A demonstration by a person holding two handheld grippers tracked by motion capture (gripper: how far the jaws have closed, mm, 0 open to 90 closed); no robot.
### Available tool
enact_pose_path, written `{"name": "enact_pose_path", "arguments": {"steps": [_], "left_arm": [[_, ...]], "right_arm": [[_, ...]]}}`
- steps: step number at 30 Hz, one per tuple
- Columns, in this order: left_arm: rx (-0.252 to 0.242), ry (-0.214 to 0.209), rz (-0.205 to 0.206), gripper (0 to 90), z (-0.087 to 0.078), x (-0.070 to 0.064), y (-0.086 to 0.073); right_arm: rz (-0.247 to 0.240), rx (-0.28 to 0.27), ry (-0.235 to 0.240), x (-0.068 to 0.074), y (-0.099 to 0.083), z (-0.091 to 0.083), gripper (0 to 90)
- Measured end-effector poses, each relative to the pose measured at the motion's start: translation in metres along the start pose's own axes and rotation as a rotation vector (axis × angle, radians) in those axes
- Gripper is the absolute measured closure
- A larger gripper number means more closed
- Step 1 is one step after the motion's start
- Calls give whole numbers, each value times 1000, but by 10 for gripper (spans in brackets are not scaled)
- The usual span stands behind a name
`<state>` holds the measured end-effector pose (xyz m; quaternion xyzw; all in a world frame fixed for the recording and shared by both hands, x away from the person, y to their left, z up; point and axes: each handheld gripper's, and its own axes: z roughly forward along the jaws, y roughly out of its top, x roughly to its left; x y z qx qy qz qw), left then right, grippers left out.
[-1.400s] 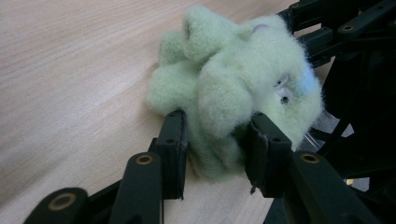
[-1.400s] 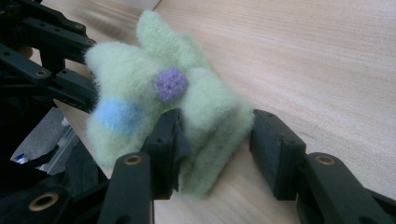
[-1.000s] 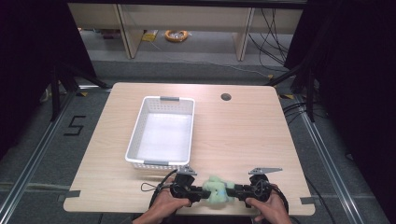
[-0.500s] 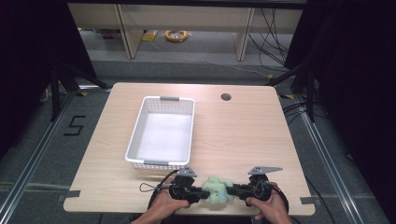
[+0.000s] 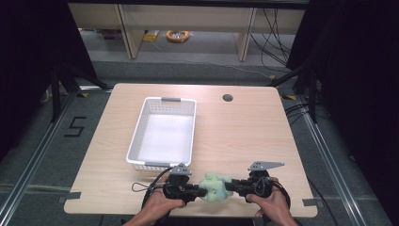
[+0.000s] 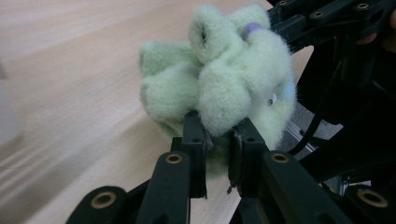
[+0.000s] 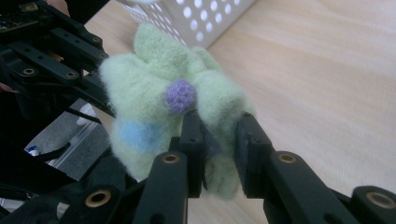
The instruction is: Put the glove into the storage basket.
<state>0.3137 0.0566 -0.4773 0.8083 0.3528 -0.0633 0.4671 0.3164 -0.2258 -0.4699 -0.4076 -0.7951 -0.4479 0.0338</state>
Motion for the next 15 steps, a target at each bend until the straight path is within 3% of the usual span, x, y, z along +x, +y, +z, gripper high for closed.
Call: {"name": "enact_pose_path", "arguments": {"steps": [2,3,4,8,11,12,15], "left_arm": [[-10,-3,-8,780,-6,1,4],[-6,2,-10,779,-10,1,6],[-5,6,-5,779,-14,1,9],[-20,17,-4,779,-28,2,20],[-28,29,2,779,-42,3,28],[-32,27,4,779,-46,4,30],[-46,48,-3,779,-62,7,39]], "right_arm": [[-8,1,6,4,7,-1,758],[18,6,16,7,10,-2,758],[-18,5,6,7,14,-3,758],[-17,15,15,16,31,-4,758],[-52,-1,20,19,46,-2,758],[-22,6,33,24,52,-2,758],[-73,-11,34,27,68,-1,758]]}}
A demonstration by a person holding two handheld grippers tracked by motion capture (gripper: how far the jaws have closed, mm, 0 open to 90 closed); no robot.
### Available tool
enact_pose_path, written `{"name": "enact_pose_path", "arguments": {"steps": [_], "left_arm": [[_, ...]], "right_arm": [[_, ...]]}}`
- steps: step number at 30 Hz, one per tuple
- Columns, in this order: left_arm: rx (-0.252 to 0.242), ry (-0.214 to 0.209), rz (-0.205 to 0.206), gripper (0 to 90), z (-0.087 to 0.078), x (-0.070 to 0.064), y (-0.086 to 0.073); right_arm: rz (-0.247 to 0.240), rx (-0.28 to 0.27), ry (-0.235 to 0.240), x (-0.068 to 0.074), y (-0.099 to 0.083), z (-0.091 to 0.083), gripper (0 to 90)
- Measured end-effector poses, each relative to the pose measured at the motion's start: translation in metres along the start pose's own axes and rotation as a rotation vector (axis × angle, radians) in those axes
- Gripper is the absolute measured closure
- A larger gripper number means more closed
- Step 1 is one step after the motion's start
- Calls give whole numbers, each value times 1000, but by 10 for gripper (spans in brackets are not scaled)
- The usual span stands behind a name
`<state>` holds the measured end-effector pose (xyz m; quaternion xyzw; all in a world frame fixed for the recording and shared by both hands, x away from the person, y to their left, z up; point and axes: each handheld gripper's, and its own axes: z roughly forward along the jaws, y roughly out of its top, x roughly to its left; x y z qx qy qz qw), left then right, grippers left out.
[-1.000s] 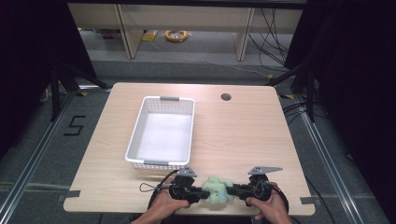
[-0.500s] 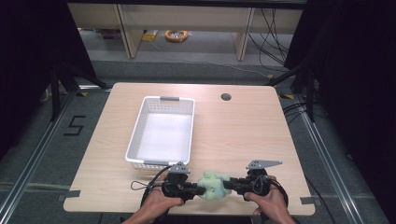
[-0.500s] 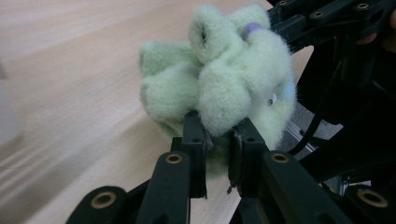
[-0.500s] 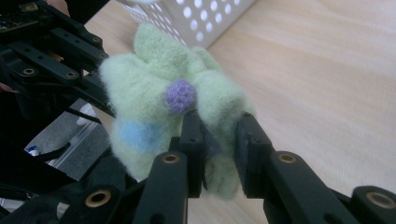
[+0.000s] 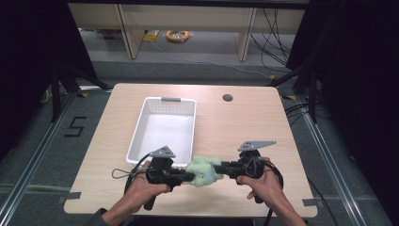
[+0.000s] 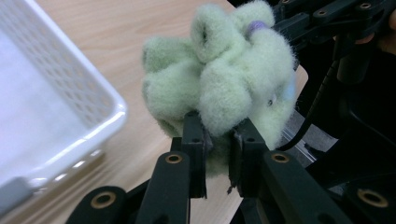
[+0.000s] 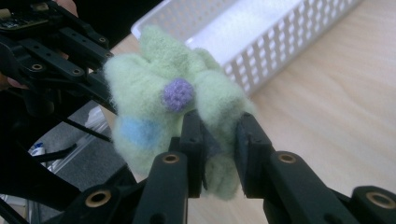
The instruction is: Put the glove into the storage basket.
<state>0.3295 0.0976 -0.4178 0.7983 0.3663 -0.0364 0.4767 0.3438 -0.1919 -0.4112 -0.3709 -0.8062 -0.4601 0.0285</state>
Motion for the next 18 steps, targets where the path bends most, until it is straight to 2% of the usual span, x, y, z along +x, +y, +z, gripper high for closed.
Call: {"name": "enact_pose_path", "arguments": {"steps": [2,4,6,10,11,12,13,14,15,18], "left_arm": [[-9,26,0,779,-10,3,6],[-9,31,-12,778,-18,9,11],[-14,57,-16,778,-27,16,15],[-5,76,-32,778,-40,30,20],[-11,99,-38,778,-43,33,21],[-9,102,-44,778,-45,38,21],[-3,104,-56,778,-48,43,21],[5,109,-60,778,-50,48,21],[6,111,-68,778,-52,51,21],[22,119,-93,778,-56,66,22]], "right_arm": [[10,0,10,5,11,1,759],[-14,-14,12,9,25,4,759],[-36,-8,9,12,38,10,759],[-32,2,17,16,58,27,759],[-46,2,11,15,62,30,759],[-42,7,11,16,65,36,759],[-59,6,10,15,69,41,759],[-24,18,21,17,72,48,759],[-48,18,14,15,75,53,759],[-34,31,13,14,82,68,759]]}}
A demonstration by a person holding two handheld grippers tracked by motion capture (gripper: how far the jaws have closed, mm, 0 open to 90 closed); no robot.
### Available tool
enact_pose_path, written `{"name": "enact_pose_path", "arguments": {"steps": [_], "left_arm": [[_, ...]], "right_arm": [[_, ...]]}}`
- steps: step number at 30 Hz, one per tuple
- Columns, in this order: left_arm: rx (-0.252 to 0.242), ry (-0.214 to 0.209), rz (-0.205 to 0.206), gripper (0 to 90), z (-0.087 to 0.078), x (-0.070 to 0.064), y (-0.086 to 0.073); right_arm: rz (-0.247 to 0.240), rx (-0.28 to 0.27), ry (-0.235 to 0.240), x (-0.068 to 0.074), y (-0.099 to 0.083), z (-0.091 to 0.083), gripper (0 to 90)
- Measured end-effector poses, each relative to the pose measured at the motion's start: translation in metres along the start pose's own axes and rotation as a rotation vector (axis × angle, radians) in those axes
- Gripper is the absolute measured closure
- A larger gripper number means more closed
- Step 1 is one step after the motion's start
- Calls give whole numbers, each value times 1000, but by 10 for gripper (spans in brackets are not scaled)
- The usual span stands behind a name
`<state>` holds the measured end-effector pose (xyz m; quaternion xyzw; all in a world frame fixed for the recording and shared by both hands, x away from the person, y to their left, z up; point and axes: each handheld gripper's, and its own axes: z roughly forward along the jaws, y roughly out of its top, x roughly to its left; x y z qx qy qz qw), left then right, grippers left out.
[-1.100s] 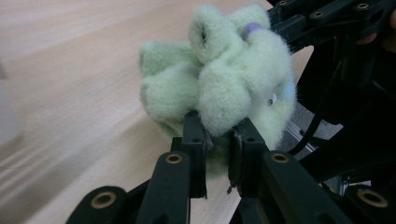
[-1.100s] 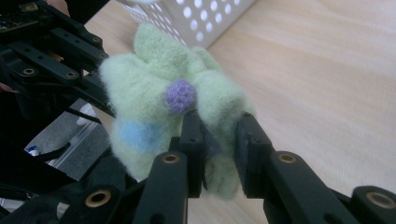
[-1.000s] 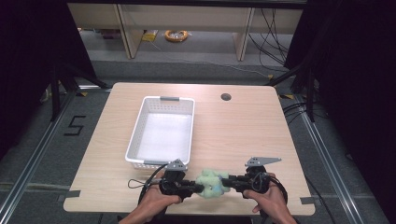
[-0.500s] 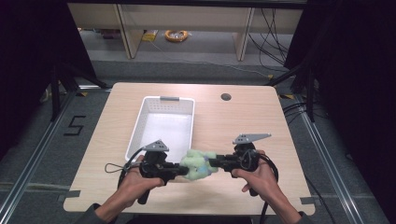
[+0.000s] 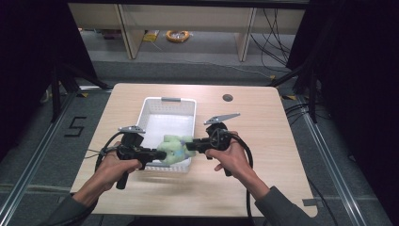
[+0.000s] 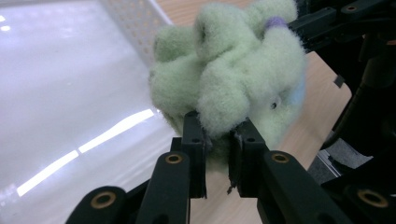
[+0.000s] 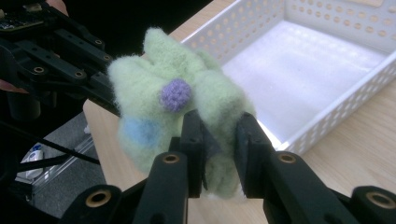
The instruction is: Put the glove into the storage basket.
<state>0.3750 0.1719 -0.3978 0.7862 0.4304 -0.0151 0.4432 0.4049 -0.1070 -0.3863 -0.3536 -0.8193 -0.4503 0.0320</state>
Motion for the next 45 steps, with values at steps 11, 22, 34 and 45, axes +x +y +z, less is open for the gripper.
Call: {"name": "enact_pose_path", "arguments": {"steps": [11,22,34,45], "left_arm": [[70,37,-45,777,8,36,4],[133,78,-62,776,19,54,-1],[242,102,-20,773,30,62,2],[285,131,-21,759,39,64,0]], "right_arm": [[56,62,-15,-12,12,40,760],[82,122,-49,-20,8,72,759],[95,204,-110,-23,7,92,758],[82,259,-142,-22,7,100,749]]}}
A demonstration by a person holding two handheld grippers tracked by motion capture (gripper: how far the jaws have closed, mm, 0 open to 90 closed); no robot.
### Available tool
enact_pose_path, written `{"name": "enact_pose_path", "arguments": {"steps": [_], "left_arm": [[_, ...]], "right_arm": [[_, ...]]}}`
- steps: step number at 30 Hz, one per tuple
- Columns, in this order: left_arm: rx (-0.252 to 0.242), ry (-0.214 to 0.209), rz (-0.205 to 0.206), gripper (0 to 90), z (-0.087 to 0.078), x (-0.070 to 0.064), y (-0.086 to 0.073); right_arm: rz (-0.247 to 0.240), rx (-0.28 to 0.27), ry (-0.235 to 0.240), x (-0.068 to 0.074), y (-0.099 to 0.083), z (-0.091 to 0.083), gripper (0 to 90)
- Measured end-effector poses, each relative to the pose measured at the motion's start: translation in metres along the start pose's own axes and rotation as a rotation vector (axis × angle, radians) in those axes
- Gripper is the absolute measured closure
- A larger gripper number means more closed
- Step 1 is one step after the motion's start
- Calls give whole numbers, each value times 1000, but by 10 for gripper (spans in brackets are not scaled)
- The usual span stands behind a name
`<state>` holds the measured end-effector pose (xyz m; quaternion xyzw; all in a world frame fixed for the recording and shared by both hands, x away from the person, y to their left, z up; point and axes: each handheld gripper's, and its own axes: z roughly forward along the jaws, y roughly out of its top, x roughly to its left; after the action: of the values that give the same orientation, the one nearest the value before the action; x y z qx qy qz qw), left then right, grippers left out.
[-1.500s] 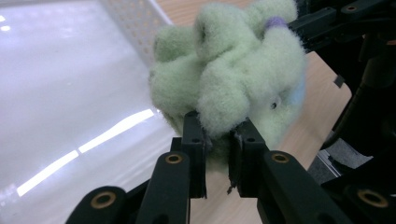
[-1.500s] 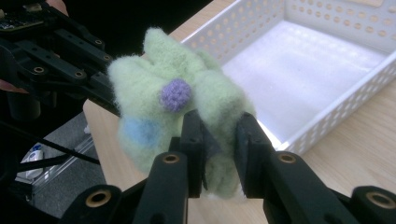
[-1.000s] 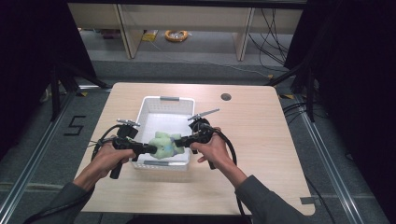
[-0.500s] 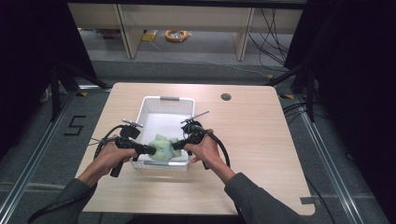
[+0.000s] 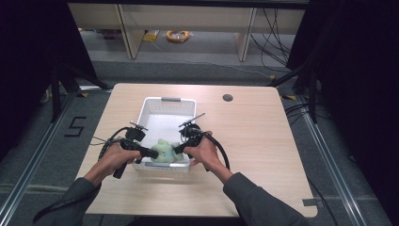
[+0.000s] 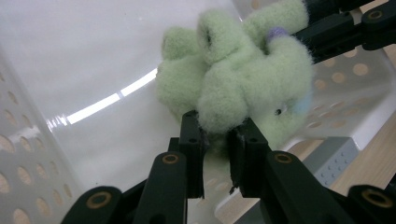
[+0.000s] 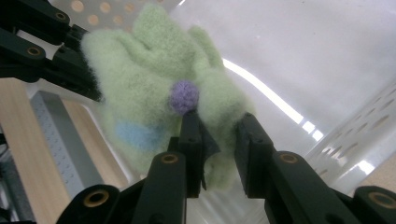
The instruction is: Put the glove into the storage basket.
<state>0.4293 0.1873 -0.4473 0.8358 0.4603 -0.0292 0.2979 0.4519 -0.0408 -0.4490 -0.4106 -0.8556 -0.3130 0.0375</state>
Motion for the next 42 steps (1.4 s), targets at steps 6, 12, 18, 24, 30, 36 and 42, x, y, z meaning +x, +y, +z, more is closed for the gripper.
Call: {"name": "enact_pose_path", "arguments": {"steps": [6,12,18,24,30,36,42], "left_arm": [[2,12,-3,743,1,1,-1],[11,48,1,695,0,3,-2],[-10,70,-8,607,-4,3,-1],[-42,101,-11,571,-8,-2,-1],[-52,113,-10,524,-11,-4,0],[-100,114,-7,492,-19,-12,0],[-120,120,-10,446,-24,-18,0]], "right_arm": [[-32,26,-29,3,2,5,729],[-44,54,-57,6,5,9,686],[-62,46,-102,9,10,5,606],[-70,11,-106,9,15,-5,570],[-69,-14,-98,7,16,-15,541],[-84,-43,-79,6,14,-26,530],[-72,-57,-65,2,9,-38,513]]}}
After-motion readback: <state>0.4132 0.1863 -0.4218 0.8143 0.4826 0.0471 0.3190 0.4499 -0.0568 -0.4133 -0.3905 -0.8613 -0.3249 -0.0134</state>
